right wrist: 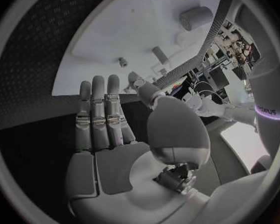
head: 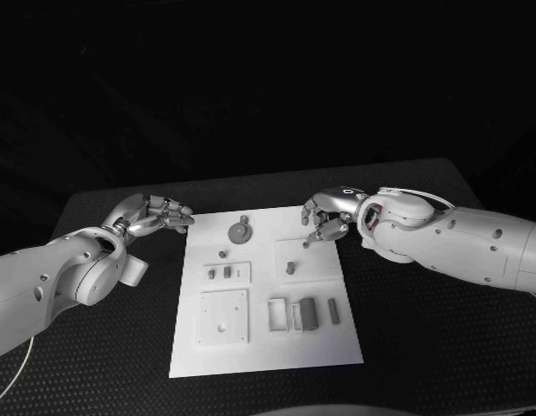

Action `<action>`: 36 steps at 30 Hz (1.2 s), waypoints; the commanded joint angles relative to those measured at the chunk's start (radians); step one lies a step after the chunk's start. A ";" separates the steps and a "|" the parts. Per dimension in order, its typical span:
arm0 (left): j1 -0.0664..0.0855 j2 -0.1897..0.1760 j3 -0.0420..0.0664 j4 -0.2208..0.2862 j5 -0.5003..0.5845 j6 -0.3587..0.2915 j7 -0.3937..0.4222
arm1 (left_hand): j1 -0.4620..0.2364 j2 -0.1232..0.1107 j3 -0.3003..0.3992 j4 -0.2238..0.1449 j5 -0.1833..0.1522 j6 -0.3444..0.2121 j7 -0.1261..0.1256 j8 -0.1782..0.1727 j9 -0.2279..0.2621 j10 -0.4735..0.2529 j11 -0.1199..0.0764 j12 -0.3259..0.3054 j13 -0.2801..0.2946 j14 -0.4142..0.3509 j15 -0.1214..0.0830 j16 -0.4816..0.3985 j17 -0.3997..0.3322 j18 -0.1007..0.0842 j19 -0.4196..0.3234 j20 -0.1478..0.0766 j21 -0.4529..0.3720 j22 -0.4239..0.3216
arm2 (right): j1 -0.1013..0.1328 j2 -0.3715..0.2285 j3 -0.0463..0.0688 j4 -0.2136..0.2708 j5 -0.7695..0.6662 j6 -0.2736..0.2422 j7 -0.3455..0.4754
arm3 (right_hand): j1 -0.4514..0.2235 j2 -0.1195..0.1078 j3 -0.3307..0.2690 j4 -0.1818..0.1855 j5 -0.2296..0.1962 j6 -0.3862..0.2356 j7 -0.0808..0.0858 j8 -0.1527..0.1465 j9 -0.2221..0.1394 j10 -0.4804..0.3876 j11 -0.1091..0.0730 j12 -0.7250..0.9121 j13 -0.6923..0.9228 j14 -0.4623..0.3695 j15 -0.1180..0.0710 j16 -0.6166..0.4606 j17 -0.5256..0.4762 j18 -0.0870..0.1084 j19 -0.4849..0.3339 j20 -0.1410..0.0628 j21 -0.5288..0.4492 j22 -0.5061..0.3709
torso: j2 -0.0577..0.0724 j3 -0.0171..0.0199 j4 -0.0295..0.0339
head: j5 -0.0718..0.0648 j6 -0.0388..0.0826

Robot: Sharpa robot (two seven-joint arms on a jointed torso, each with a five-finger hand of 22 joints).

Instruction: Assemble the parts on the task board

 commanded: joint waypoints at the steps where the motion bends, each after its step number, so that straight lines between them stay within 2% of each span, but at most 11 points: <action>1: 0.001 0.006 0.001 0.002 0.019 0.008 0.022 | -0.009 0.002 -0.007 0.001 0.002 -0.007 0.000 0.003 0.001 -0.007 -0.001 -0.001 -0.002 -0.005 0.005 -0.007 0.001 0.004 -0.003 0.007 -0.002 -0.002 | -0.006 0.001 0.000 0.002 -0.019 0.023 0.011 | -0.011 -0.001 0.003 0.002 -0.005 0.010 0.006 -0.008 0.001 -0.043 0.009 -0.025 0.005 -0.029 0.009 -0.017 0.004 0.017 -0.018 0.007 -0.015 -0.001 | 0.000 -0.0005 -0.0017 | -0.002 0.002; 5: 0.001 0.009 0.001 0.003 0.019 0.008 0.022 | -0.010 0.003 -0.008 0.001 0.002 -0.007 0.000 0.003 0.000 -0.008 -0.001 -0.001 -0.002 -0.006 0.006 -0.008 0.002 0.005 -0.003 0.008 -0.002 -0.003 | -0.011 0.005 -0.003 -0.002 -0.019 0.021 0.013 | -0.007 -0.001 0.013 0.001 -0.005 0.007 0.023 -0.015 0.002 -0.126 0.037 -0.101 -0.013 -0.082 0.036 -0.055 0.000 0.004 -0.072 0.016 -0.047 0.000 | -0.001 -0.0022 0.0000 | -0.003 0.001; 7: 0.001 0.011 0.001 0.003 0.019 0.009 0.022 | -0.010 0.003 -0.008 0.001 0.002 -0.007 0.000 0.003 0.000 -0.008 -0.001 -0.001 -0.002 -0.006 0.006 -0.008 0.002 0.005 -0.003 0.008 -0.002 -0.004 | -0.012 0.006 -0.005 -0.003 -0.023 0.017 0.015 | -0.002 0.000 0.016 0.000 -0.005 0.004 0.026 -0.019 0.001 -0.142 0.048 -0.132 -0.022 -0.082 0.038 -0.059 0.004 0.003 -0.076 0.017 -0.049 0.006 | 0.000 -0.0021 0.0008 | -0.003 0.001; 9: 0.001 0.011 0.001 0.004 0.019 0.010 0.021 | -0.010 0.003 -0.009 0.001 0.002 -0.007 0.000 0.003 0.000 -0.008 -0.001 -0.001 -0.002 -0.006 0.006 -0.008 0.002 0.005 -0.003 0.008 -0.002 -0.004 | -0.014 0.007 -0.007 -0.003 -0.029 0.012 0.017 | 0.014 -0.002 0.022 -0.002 -0.004 -0.001 0.027 -0.025 -0.002 -0.205 0.080 -0.190 -0.049 -0.089 0.041 -0.067 0.007 0.001 -0.085 0.018 -0.056 0.011 | 0.000 -0.0019 0.0012 | -0.003 0.001; 11: 0.001 0.011 0.001 0.004 0.019 0.010 0.021 | -0.010 0.003 -0.009 0.001 0.002 -0.007 0.000 0.003 0.000 -0.008 -0.001 -0.001 -0.002 -0.006 0.006 -0.009 0.002 0.005 -0.003 0.008 -0.002 -0.004 | -0.016 0.008 -0.009 -0.003 -0.037 0.008 0.017 | 0.031 -0.002 0.026 -0.002 -0.005 -0.006 0.029 -0.030 -0.006 -0.243 0.103 -0.230 -0.072 -0.080 0.037 -0.064 0.013 0.002 -0.082 0.017 -0.054 0.018 | 0.000 -0.0015 0.0011 | -0.003 0.001; 14: 0.001 0.011 0.001 0.005 0.019 0.010 0.020 | -0.010 0.004 -0.009 0.001 0.002 -0.007 0.000 0.003 0.000 -0.008 0.000 -0.001 -0.002 -0.006 0.006 -0.009 0.003 0.005 -0.003 0.008 -0.002 -0.005 | -0.020 0.009 -0.013 -0.002 -0.070 0.004 0.011 | 0.054 0.000 0.030 -0.003 -0.005 -0.011 0.028 -0.037 -0.013 -0.276 0.118 -0.274 -0.103 -0.065 0.037 -0.059 0.021 0.007 -0.068 0.015 -0.048 0.029 | 0.000 -0.0013 0.0004 | -0.004 0.001; 16: 0.001 0.012 0.001 0.005 0.019 0.011 0.019 | -0.010 0.004 -0.009 0.001 0.002 -0.007 0.000 0.003 0.000 -0.008 0.000 -0.001 -0.002 -0.006 0.006 -0.009 0.003 0.005 -0.003 0.009 -0.002 -0.005 | -0.022 0.009 -0.018 0.000 -0.092 0.000 0.005 | 0.068 0.004 0.030 -0.003 -0.005 -0.004 0.025 -0.035 -0.016 -0.267 0.115 -0.285 -0.118 -0.041 0.032 -0.048 0.030 0.013 -0.045 0.013 -0.038 0.038 | 0.000 -0.0010 0.0004 | -0.004 0.000; 22: 0.001 0.011 0.001 0.005 0.019 0.012 0.016 | -0.010 0.004 -0.010 0.001 0.002 -0.008 0.000 0.003 0.000 -0.008 0.000 -0.001 -0.002 -0.006 0.006 -0.010 0.003 0.005 -0.003 0.009 -0.001 -0.006 | -0.032 0.012 -0.023 0.010 -0.125 -0.003 0.000 | 0.080 0.006 0.027 -0.004 -0.005 0.013 0.025 -0.032 -0.024 -0.233 0.112 -0.299 -0.144 -0.024 0.028 -0.046 0.042 0.019 -0.026 0.012 -0.036 0.049 | 0.000 0.0001 0.0004 | -0.004 -0.004; 30: 0.001 0.013 0.001 0.005 0.019 0.014 0.013 | -0.011 0.005 -0.011 0.002 0.002 -0.009 0.000 0.003 0.000 -0.009 0.000 0.000 -0.002 -0.006 0.007 -0.011 0.005 0.006 -0.003 0.010 -0.001 -0.008 | -0.037 0.022 -0.026 0.012 -0.149 -0.024 -0.004 | 0.081 0.014 0.021 -0.003 -0.005 0.054 0.010 -0.019 -0.028 -0.147 0.086 -0.285 -0.151 0.005 0.006 -0.035 0.061 0.021 0.005 0.005 -0.030 0.062 | 0.000 -0.0004 0.0009 | -0.005 -0.004; 36: 0.001 0.014 0.001 0.004 0.019 0.015 0.011 | -0.012 0.005 -0.012 0.002 0.002 -0.009 0.001 0.003 -0.001 -0.009 0.000 0.000 -0.003 -0.006 0.007 -0.012 0.005 0.006 -0.003 0.010 -0.001 -0.009 | -0.042 0.032 -0.026 0.006 -0.164 -0.032 -0.011 | 0.080 0.020 0.020 -0.003 -0.005 0.064 0.007 -0.019 -0.033 -0.111 0.073 -0.280 -0.150 0.021 -0.005 -0.027 0.072 0.021 0.024 -0.002 -0.027 0.068 | 0.000 -0.0001 0.0008 | -0.005 -0.004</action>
